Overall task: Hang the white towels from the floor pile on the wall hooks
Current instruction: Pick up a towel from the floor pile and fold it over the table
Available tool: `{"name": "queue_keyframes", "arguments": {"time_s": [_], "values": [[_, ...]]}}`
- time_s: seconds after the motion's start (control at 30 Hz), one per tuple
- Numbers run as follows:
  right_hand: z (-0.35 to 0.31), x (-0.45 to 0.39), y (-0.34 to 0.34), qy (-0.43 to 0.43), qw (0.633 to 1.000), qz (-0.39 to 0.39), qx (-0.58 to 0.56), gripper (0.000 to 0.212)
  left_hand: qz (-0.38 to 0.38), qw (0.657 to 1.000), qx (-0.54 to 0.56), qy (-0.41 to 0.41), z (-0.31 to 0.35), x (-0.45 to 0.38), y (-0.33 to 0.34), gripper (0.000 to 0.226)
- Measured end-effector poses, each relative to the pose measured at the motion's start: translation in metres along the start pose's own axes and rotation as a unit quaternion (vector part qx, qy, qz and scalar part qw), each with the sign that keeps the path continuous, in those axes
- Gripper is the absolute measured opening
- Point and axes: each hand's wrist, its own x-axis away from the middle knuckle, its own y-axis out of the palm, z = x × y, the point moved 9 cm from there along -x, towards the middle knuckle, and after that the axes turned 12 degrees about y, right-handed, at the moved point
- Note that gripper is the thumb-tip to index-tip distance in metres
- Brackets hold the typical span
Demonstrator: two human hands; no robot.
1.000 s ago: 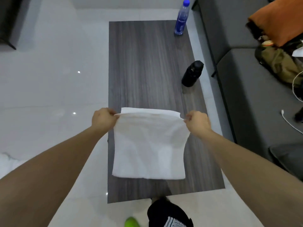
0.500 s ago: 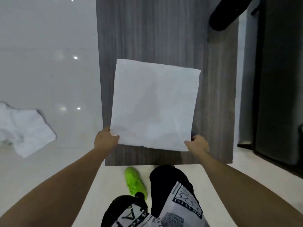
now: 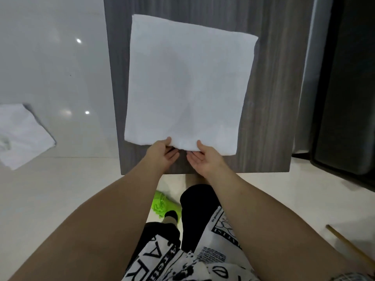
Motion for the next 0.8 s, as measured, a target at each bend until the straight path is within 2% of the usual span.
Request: {"name": "queue_keyframes", "arguments": {"time_s": [0.07,0.2,0.3,0.43,0.5,0.57,0.7,0.73,0.8], "values": [[0.000,0.012,0.017,-0.045,0.999,0.023,0.016,0.026,0.024,0.998,0.022,0.049,0.014,0.008,-0.002,0.030],[0.002,0.067,0.043,-0.189,0.979,0.082,-0.005,0.027,0.082,0.975,0.030,0.202,0.061,0.052,-0.016,0.030],[0.012,0.127,0.067,-0.304,0.951,0.054,-0.007,0.026,0.121,0.929,-0.017,0.350,0.112,0.120,-0.031,0.032],[0.034,0.236,0.104,-0.487,0.864,0.071,0.101,0.025,0.082,0.848,-0.106,0.512,0.181,0.226,-0.045,0.025],[0.059,0.291,0.133,-0.556,0.810,0.042,0.181,0.026,0.074,0.807,-0.129,0.571,0.208,0.283,-0.066,0.030],[0.096,0.345,0.163,-0.612,0.734,0.026,0.293,0.029,0.074,0.751,-0.172,0.633,0.231,0.343,-0.094,0.034],[0.190,0.445,0.204,-0.718,0.534,0.025,0.447,0.038,0.134,0.609,-0.266,0.735,0.266,0.459,-0.177,0.019],[0.223,0.470,0.215,-0.742,0.477,0.023,0.470,0.032,0.164,0.577,-0.274,0.752,0.274,0.490,-0.210,0.014],[0.265,0.505,0.232,-0.777,0.388,0.037,0.495,0.015,0.202,0.532,-0.283,0.772,0.287,0.530,-0.249,0.007]]}}
